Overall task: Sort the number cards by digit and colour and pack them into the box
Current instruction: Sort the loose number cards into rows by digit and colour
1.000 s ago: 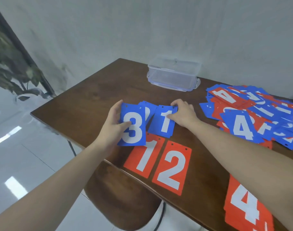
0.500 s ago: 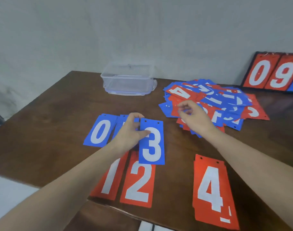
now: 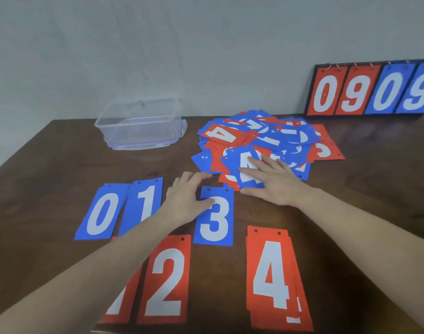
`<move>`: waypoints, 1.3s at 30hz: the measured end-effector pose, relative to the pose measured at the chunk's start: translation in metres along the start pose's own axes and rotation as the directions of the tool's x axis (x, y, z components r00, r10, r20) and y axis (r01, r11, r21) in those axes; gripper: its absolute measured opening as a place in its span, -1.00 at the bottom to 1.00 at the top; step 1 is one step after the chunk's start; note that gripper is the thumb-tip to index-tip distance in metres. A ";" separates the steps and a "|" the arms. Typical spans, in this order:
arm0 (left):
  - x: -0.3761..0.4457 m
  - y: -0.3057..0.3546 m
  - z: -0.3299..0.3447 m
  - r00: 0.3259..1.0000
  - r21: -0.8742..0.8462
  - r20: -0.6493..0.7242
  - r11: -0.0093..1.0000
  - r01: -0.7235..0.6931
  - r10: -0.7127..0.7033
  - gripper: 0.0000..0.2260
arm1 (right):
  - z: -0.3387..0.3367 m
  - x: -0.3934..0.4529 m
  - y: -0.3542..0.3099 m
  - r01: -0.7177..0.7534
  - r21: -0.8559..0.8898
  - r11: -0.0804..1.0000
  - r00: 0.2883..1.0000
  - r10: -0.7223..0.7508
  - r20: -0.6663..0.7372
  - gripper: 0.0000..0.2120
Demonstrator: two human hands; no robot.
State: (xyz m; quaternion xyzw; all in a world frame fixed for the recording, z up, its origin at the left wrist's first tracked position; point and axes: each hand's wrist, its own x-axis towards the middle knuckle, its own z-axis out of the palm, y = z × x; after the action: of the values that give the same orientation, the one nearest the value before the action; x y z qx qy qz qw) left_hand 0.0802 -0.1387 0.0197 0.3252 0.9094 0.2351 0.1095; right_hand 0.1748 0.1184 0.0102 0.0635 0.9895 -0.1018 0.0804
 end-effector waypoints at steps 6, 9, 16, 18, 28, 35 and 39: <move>-0.009 -0.008 0.001 0.965 0.000 0.116 0.972 -0.235 0.233 -0.72 | -0.013 0.026 0.017 -0.001 -0.067 0.998 0.999 0.004 0.040 -0.11; -0.013 -0.013 0.001 0.939 0.057 0.193 0.952 -0.301 0.285 -0.65 | -0.013 0.031 0.022 0.008 -0.033 0.999 0.999 -0.006 0.033 -0.15; -0.014 -0.011 -0.003 0.919 0.130 0.248 0.929 -0.346 0.307 -0.52 | -0.013 0.033 0.025 0.005 0.008 1.000 1.000 -0.005 -0.017 -0.16; -0.013 -0.008 -0.001 0.913 0.146 0.233 0.916 -0.373 0.335 -0.57 | -0.009 0.030 0.025 0.021 0.075 0.997 0.995 -0.013 -0.100 -0.20; 0.053 0.030 -0.004 0.976 0.118 -0.032 0.971 -0.209 0.214 -0.70 | -0.018 0.021 0.050 0.043 -0.044 0.998 0.996 -0.046 -0.080 -0.29; 0.104 0.053 0.007 0.974 0.164 -0.030 0.962 -0.218 0.226 -0.65 | -0.011 -0.002 0.091 -0.019 -0.129 0.991 0.958 -0.019 -0.286 -0.22; 0.123 0.059 0.015 0.965 0.154 -0.041 0.956 -0.250 0.259 -0.63 | -0.005 -0.018 0.115 -0.104 -0.034 0.994 0.935 0.086 -0.344 -0.38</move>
State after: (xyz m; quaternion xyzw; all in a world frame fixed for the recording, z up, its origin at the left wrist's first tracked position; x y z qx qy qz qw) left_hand 0.0236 -0.0139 0.0305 0.4394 0.8778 0.1891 0.0263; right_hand 0.2082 0.2293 -0.0039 0.1260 0.9865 -0.0594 -0.0863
